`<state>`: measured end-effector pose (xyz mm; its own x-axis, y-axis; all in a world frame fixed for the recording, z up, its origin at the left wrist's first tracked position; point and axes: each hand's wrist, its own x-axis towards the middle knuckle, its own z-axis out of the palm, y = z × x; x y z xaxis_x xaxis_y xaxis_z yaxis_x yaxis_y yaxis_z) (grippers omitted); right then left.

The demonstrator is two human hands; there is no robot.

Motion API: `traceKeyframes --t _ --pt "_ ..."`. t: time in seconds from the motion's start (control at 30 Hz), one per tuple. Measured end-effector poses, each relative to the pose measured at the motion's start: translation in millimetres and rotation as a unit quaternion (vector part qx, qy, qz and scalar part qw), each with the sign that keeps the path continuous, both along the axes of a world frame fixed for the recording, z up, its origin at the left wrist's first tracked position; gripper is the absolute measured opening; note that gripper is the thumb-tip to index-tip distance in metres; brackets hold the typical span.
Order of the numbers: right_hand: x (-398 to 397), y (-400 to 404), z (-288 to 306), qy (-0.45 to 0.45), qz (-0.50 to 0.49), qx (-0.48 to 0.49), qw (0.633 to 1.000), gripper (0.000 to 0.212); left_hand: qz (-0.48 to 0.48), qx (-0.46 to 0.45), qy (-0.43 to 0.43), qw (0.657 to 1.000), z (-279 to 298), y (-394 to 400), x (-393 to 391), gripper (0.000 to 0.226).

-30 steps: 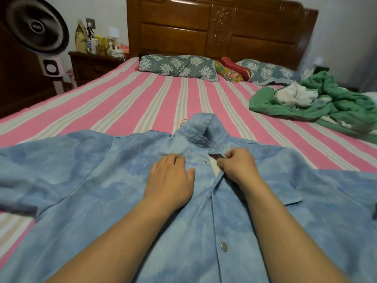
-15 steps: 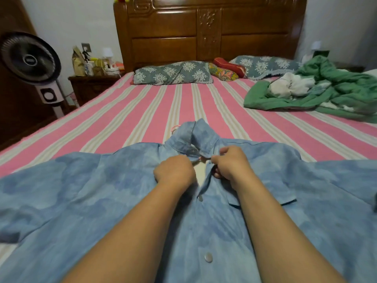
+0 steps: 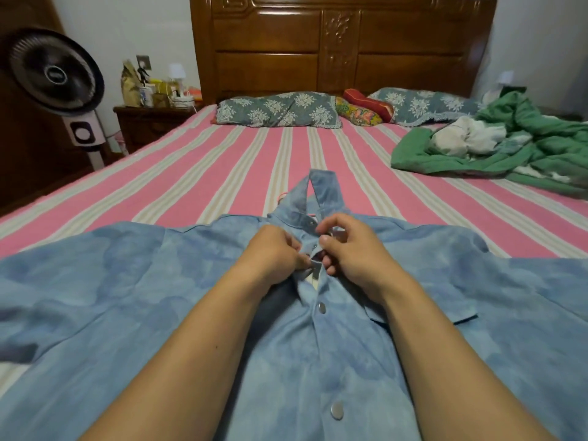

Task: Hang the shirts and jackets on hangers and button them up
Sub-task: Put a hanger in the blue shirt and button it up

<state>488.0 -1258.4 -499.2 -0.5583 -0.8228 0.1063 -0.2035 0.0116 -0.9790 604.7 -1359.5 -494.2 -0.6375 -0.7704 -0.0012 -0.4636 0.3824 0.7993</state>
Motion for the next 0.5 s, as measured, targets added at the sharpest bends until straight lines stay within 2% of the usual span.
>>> traceKeyframes --t 0.07,0.17,0.23,0.3,0.33,0.37,0.43,0.5 --pt "-1.6 2.8 0.0 0.015 0.027 0.030 0.999 0.022 0.016 0.045 0.018 0.999 0.6 -0.5 1.3 0.021" --pt "-7.8 7.7 2.2 0.050 0.062 0.084 0.993 0.026 0.047 0.123 0.068 0.989 -3.4 -2.2 1.4 0.016" --pt "-13.4 7.2 0.6 0.188 0.024 0.135 0.972 0.026 0.060 0.155 0.084 0.983 -4.0 -3.9 1.2 0.017" --pt "-17.1 6.3 4.0 0.331 -0.032 0.157 0.930 0.019 0.060 0.161 0.085 0.981 -6.4 -4.9 0.2 0.025" --pt "-16.9 7.0 6.5 0.354 -0.043 0.144 0.923 0.015 0.060 0.152 0.087 0.983 -8.0 -4.4 -0.9 0.027" --pt "-16.6 7.7 8.5 0.345 -0.041 0.119 0.930 0.014 0.058 0.140 0.090 0.984 -9.5 -3.2 -2.6 0.028" --pt "-15.5 8.8 8.9 0.255 -0.011 0.066 0.965 0.018 0.056 0.113 0.092 0.988 -10.9 0.5 -5.7 0.023" --pt "-11.0 8.8 5.8 0.187 0.023 0.054 0.981 0.017 0.051 0.101 0.087 0.990 -10.4 2.8 -7.0 0.014"
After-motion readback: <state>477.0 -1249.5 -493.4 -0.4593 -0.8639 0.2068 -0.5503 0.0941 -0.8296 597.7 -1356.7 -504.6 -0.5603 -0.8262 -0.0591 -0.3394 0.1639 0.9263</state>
